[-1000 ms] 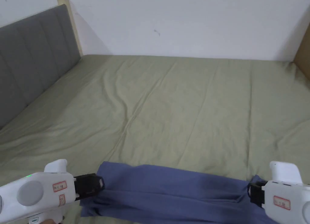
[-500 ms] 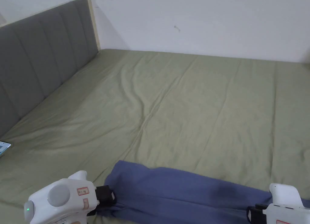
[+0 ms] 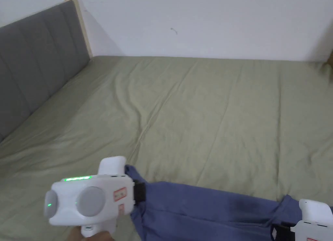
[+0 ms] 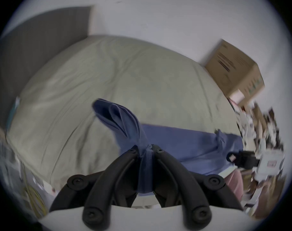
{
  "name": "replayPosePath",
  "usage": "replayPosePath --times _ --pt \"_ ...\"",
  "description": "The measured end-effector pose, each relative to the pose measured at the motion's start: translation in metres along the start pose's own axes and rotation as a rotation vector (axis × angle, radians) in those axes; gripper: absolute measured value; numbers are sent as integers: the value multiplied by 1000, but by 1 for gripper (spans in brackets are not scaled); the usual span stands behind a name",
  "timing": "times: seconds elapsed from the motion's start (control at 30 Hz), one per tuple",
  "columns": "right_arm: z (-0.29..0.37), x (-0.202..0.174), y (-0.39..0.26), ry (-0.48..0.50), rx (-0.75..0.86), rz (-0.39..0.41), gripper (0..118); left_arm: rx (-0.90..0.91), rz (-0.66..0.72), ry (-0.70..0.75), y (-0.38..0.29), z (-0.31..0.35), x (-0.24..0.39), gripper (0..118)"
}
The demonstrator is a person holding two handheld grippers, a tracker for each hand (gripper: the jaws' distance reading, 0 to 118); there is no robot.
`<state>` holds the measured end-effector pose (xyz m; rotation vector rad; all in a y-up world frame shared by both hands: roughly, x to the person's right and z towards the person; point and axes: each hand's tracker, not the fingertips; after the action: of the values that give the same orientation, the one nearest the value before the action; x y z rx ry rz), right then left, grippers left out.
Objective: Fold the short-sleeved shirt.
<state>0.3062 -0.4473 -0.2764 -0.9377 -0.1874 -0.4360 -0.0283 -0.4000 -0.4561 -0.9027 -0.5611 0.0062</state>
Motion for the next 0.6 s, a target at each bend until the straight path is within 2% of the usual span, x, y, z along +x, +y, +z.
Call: replayPosePath --times 0.13,0.2,0.33,0.37,0.4,0.43,0.47,0.5,0.53,0.6 --pt "12 23 -3 -12 30 -57 0 -2 -297 -81 -1 -19 93 12" --pt "17 36 -7 -25 40 -84 0 -33 -403 -117 -12 -36 134 12" --pt "25 60 -16 -57 47 -144 0 -90 -447 -218 -42 -71 182 17" --pt "26 67 -19 -64 46 -157 0 -90 -445 -218 -50 -78 186 26" --pt "27 72 -21 -71 45 -172 0 -104 -449 -234 -55 -84 189 44" --pt "27 78 -24 -79 40 -190 0 -142 -440 -238 -59 -91 190 72" --pt "27 83 -26 -83 32 -202 0 -185 -435 -236 -62 -97 190 105" --pt "28 87 -28 -88 27 -209 0 -214 -423 -217 -63 -101 187 116" --pt "28 89 -30 -90 21 -207 0 -205 -403 -227 -61 -99 182 115" --pt "31 88 -32 -96 24 -197 0 -204 -321 -271 -53 -92 166 105"
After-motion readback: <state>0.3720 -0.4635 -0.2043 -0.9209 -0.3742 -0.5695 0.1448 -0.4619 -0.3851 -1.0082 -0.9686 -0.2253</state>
